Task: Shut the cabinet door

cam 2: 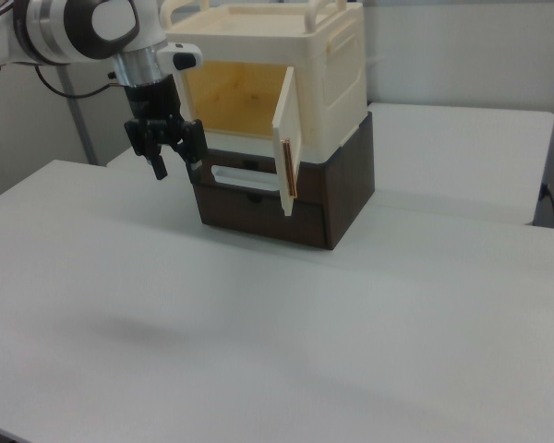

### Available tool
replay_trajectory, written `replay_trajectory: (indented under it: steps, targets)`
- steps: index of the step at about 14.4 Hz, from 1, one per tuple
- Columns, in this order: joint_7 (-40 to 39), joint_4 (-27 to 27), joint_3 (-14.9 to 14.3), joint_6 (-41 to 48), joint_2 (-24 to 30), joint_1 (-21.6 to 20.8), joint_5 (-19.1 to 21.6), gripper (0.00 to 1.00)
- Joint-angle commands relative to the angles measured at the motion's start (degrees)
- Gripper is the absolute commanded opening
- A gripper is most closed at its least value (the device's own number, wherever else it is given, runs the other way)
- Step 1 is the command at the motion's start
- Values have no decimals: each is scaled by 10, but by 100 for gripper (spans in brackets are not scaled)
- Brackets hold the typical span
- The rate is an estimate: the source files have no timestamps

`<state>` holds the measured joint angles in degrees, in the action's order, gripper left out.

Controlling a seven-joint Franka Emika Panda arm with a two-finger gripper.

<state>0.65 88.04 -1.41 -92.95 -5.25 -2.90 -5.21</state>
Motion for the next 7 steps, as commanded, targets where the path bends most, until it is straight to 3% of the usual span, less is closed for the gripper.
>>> replay_trajectory:
  steps: [1,2,7]
  targets:
    - [-26,3,-1,10,9,3,8,6]
    - [-26,3,-1,10,9,3,9,0]
    - [-61,-8,-3,14,14,13,10,0]
